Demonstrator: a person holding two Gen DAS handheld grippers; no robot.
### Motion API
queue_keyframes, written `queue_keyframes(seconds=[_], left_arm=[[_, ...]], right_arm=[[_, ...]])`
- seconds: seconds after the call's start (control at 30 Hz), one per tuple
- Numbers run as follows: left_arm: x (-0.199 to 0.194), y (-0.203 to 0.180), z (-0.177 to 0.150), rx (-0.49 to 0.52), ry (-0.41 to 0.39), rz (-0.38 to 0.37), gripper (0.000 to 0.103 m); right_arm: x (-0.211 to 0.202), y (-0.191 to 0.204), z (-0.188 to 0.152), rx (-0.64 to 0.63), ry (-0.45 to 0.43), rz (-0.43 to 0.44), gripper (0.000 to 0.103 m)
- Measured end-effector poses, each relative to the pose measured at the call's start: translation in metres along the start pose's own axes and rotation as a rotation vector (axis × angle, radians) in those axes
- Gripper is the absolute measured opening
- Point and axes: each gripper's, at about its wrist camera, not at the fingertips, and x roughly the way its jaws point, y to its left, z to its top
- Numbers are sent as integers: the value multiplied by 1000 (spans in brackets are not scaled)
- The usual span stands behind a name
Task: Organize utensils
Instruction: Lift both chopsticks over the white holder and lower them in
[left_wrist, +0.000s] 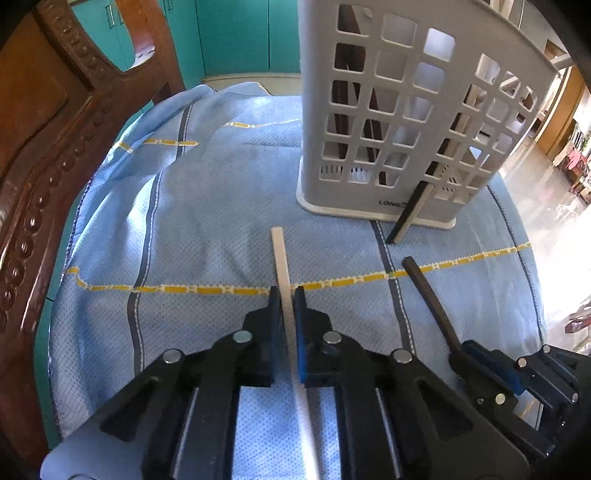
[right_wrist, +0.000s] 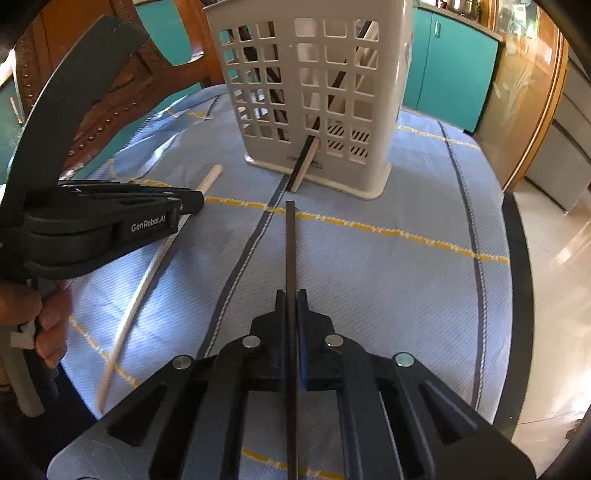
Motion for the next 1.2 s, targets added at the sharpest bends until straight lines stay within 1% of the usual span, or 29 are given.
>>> queue_keyframes(seconds=[0.03,0.13,0.2,0.23,0.33,0.37,0.43,0.5,0.53,0.57,0.63,0.7,0.77,0.83,0.9,0.93,1.03,1.1,1.2], left_arm=[[-2,0,-1,3,-6,-1,7],[-28,3,-5,22,-72,16,7],[-51,6,-10,28,-128,6,7],[-70,8,-11,34,-173,-6,7],[-123,11,-13,35,-287,-61,7],[-141,12,-12,38,-325,-78,7],[-177,13,-8,46,-406,-110,7],[-208,15,2,46,-480,-144,7],[-219,13,7,44,-507,-156,7],[-236,13,15,39,-547,-175,7],[-263,14,34,35,-625,-213,7],[-281,13,51,19,-691,-227,7],[-294,11,64,-9,-759,-231,7],[-296,14,81,-54,-827,-239,7],[-290,11,88,-78,-848,-235,7],[-284,9,93,-85,-846,-226,7],[-251,11,112,-116,-800,-206,7],[-226,8,122,-116,-754,-173,7],[-196,4,129,-95,-690,-137,7]], right_arm=[[-3,-1,-1,1,-5,11,6],[-26,-6,-1,25,-62,41,6],[-59,-15,2,48,-156,101,6],[-71,-16,4,54,-193,119,6],[-126,-31,4,95,-339,192,6],[-138,-35,5,105,-367,208,6],[-165,-42,10,124,-434,238,6],[-192,-49,22,145,-514,270,6],[-201,-51,27,149,-542,275,6],[-214,-54,40,153,-591,278,6],[-228,-59,61,173,-650,271,6],[-239,-64,79,191,-712,264,6],[-239,-70,100,219,-757,268,6],[-235,-71,119,233,-806,219,6],[-224,-70,131,227,-807,180,6],[-216,-68,135,229,-805,167,6],[-186,-63,145,208,-771,117,6],[-167,-56,149,175,-738,71,6],[-147,-50,155,137,-702,79,6]])
